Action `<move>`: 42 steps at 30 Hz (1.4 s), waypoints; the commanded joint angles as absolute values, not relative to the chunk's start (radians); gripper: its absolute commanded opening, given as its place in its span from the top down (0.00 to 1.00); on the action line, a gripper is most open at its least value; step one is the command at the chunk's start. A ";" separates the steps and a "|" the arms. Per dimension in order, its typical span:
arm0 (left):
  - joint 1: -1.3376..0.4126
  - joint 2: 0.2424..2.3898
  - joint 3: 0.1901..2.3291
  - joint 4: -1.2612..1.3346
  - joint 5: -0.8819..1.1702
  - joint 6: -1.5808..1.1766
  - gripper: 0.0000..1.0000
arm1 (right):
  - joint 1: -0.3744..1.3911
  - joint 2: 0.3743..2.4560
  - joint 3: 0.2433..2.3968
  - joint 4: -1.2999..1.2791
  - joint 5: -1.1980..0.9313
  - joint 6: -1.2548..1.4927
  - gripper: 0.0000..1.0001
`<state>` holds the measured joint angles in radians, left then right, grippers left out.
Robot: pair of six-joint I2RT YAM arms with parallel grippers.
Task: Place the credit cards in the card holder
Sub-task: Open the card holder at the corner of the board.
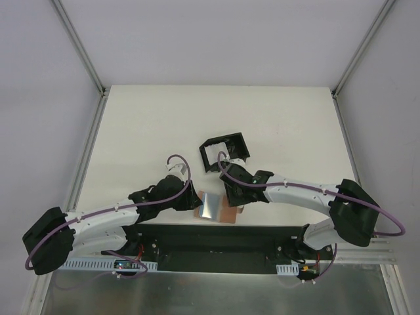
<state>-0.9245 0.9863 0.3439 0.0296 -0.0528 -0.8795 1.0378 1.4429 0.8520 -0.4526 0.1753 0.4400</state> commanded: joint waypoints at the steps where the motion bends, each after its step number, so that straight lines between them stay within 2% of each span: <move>1: -0.839 1.012 0.321 0.186 0.101 -0.844 0.58 | 1.029 1.450 0.835 -0.453 0.181 0.440 0.63; 7: -0.698 0.993 0.250 0.248 0.233 -0.842 0.53 | 1.025 1.451 0.827 -0.448 0.176 0.440 0.63; 14: -0.664 1.060 0.230 0.382 0.362 -0.830 0.55 | 1.020 1.454 0.830 -0.445 0.169 0.436 0.63; 16: -0.664 1.095 0.229 0.432 0.397 -0.833 0.60 | 1.019 1.456 0.831 -0.445 0.167 0.434 0.64; 19: -0.664 1.140 0.227 0.479 0.420 -0.847 0.78 | 1.019 1.457 0.831 -0.445 0.166 0.434 0.63; 23: -0.664 1.164 0.199 0.549 0.428 -0.880 0.92 | 1.017 1.457 0.836 -0.445 0.161 0.434 0.63; 29: -0.664 1.154 0.195 0.557 0.434 -0.884 1.00 | 1.017 1.465 0.841 -0.446 0.156 0.431 0.63; 38: -0.664 1.111 0.219 0.528 0.472 -0.873 1.00 | 1.011 1.419 0.874 -0.431 0.144 0.420 0.64; 42: -0.666 1.077 0.255 0.462 0.474 -0.864 1.00 | 1.012 1.365 0.891 -0.338 0.075 0.420 0.63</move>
